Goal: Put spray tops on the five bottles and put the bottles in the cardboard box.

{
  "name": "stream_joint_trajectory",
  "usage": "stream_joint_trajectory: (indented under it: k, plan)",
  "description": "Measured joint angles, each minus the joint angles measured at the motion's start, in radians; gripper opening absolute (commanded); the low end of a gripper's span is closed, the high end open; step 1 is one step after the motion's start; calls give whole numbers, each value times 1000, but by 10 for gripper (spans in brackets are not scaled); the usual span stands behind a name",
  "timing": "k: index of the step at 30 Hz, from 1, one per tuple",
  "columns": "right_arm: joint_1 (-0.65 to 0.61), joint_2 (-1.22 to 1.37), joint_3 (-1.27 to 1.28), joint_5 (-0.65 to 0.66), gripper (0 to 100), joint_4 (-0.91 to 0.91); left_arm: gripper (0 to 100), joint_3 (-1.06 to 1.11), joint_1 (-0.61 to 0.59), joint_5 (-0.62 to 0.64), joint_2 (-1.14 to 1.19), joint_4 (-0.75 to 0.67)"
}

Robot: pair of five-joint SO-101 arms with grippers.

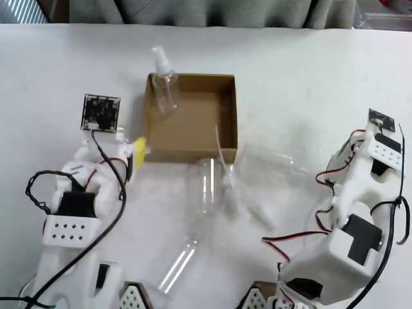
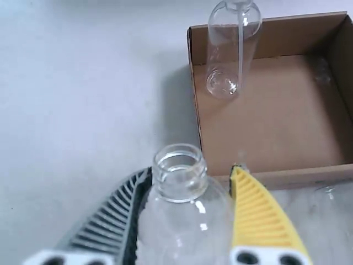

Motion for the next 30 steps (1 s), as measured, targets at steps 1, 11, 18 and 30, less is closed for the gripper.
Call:
stream_joint_trajectory:
  k: [1, 11, 18, 30]
  plan:
    - [-3, -2, 0, -2, 165, 0, 20, 0, 0, 0, 0, 0]
    - [-9, 66, 0, -11, 163, -34, 20, 0, 0, 0, 0, 0]
    - [-26, 107, 0, -11, 163, -63, 20, 0, 0, 0, 0, 0]
    - [-41, 112, -31, 40, 15, -66, 20, 0, 0, 0, 0, 0]
